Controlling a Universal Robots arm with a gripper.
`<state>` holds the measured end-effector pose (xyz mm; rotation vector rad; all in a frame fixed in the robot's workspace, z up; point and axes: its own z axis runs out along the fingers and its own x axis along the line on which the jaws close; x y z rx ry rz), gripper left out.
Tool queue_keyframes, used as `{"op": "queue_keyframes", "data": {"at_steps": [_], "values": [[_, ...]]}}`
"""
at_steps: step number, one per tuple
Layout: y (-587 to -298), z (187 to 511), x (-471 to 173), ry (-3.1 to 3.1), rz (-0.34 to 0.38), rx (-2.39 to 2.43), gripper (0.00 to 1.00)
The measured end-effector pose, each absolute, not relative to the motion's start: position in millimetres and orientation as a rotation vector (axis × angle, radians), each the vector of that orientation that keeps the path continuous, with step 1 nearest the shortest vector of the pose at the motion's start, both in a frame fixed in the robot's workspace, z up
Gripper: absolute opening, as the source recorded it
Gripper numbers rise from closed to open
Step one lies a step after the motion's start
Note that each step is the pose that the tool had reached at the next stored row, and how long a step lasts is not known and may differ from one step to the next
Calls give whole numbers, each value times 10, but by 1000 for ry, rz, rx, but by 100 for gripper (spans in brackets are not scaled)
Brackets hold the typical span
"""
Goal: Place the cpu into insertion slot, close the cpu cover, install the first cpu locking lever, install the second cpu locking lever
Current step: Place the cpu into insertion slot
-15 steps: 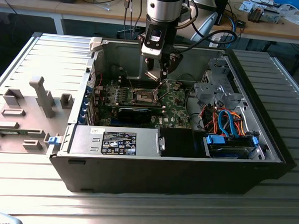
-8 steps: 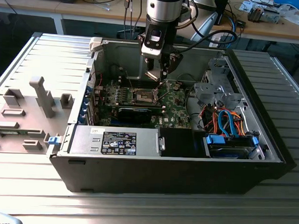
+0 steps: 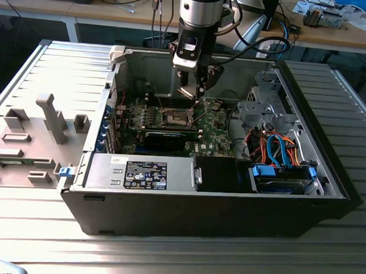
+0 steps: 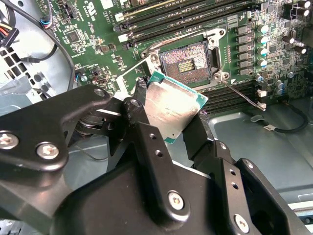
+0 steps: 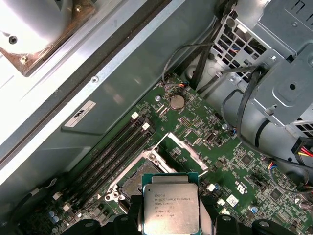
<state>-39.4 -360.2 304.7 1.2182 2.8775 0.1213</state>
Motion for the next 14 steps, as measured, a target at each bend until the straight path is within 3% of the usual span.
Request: {"op": "queue_keyframes", "data": {"at_steps": [14], "values": [[-3602, 3047, -394, 2873, 121, 1228, 55]]}}
